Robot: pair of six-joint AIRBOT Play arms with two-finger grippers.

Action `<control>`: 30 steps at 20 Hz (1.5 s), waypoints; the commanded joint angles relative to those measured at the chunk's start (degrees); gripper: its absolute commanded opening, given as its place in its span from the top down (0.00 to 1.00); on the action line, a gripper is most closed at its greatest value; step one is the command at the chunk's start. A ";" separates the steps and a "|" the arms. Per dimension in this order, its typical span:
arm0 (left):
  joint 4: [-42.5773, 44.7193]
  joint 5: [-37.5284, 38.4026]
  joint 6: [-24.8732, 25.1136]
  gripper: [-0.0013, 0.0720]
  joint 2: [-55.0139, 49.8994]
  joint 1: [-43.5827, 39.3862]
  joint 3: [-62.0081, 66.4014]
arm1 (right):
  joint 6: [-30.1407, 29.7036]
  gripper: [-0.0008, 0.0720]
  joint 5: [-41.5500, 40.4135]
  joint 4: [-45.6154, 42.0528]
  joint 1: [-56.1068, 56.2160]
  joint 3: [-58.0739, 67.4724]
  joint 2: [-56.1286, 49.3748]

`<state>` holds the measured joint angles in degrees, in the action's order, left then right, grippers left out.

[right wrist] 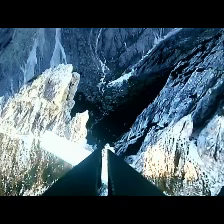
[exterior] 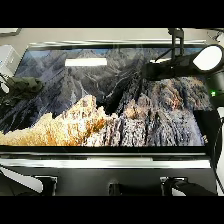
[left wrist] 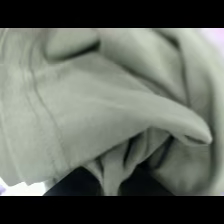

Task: Fold the clothes and pants, and hang the long-sleeved shirts on hangers.

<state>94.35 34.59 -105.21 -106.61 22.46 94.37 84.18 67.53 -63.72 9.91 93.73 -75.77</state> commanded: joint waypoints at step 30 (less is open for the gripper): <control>-15.61 41.24 -16.41 0.33 -2.58 -74.99 12.72 | 19.85 0.24 26.38 -36.33 0.00 3.43 36.72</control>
<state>81.45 74.43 -120.81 -108.07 -51.03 107.02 103.77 92.82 -99.48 9.91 97.14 -39.81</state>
